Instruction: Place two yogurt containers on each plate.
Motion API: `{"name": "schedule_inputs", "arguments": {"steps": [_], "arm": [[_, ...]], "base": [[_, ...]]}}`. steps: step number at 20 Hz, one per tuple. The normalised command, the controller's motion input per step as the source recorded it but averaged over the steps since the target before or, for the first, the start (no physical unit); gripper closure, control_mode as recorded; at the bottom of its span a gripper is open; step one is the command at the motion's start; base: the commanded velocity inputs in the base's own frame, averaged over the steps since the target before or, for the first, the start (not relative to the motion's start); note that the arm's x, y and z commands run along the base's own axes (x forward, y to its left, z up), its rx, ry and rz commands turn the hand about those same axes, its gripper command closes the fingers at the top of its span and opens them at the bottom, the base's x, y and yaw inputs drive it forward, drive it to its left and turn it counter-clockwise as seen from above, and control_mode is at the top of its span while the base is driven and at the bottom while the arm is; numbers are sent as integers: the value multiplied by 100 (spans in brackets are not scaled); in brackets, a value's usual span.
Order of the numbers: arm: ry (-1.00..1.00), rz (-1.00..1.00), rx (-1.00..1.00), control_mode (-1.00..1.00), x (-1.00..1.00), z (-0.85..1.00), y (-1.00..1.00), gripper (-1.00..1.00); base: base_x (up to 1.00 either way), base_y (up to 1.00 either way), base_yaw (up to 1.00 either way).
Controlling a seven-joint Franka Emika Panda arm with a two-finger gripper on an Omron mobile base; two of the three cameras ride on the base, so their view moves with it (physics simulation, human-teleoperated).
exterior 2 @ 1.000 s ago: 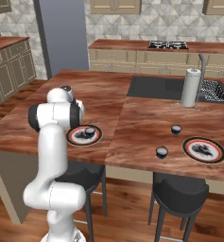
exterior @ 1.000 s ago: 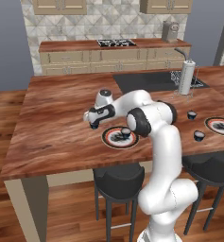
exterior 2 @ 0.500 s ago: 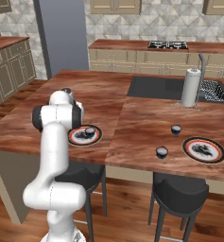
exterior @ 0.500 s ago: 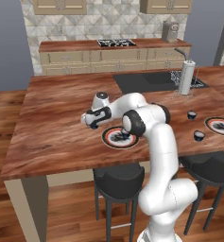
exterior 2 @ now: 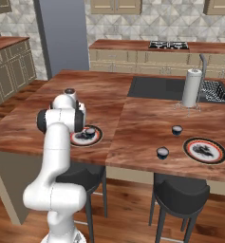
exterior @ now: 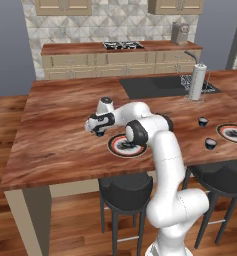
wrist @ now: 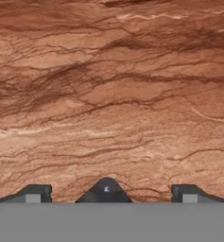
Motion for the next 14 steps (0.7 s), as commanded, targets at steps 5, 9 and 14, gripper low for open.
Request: {"name": "schedule_inputs", "arguments": {"steps": [5,9,14], "arm": [[5,0,0,-100,-2,-3,3,100],[0,0,0,-100,-28,0,0,100],[-5,0,0,-100,-43,6,-6,100]], "base": [[0,0,0],[0,0,0],[0,0,0]]}}
